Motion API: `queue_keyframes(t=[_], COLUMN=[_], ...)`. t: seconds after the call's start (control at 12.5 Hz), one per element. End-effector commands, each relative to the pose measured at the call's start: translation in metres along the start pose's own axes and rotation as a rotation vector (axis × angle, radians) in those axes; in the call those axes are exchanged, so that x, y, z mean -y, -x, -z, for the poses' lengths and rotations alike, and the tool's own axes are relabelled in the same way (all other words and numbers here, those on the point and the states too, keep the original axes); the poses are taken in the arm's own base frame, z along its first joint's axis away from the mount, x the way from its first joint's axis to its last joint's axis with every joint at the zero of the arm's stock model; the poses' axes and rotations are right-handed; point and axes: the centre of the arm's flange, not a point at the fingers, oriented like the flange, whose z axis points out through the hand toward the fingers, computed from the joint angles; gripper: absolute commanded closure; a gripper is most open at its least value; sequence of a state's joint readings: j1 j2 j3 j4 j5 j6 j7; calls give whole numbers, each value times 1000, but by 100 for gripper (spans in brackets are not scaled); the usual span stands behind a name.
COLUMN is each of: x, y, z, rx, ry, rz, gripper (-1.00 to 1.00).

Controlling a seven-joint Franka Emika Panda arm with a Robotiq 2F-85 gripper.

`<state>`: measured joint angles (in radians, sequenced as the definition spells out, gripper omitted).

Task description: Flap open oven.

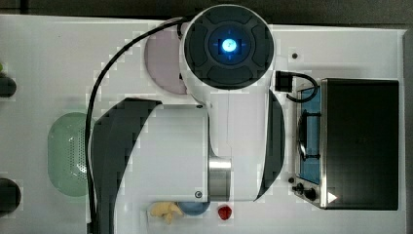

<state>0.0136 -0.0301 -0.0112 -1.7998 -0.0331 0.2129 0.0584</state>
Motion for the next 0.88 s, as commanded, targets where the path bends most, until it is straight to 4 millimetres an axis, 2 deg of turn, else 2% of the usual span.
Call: queue_keyframes(t=[0.08, 0.24, 0.4, 0.48, 0.88], x=[-121, -121, -121, -121, -122], y=[38, 38, 38, 38, 37], z=[37, 37, 37, 37, 36], rx=[26, 26, 26, 26, 29], ry=[36, 36, 36, 36, 37], rz=[-70, -70, -70, -70, -73], gripper=[-57, -98, -100, -90, 32])
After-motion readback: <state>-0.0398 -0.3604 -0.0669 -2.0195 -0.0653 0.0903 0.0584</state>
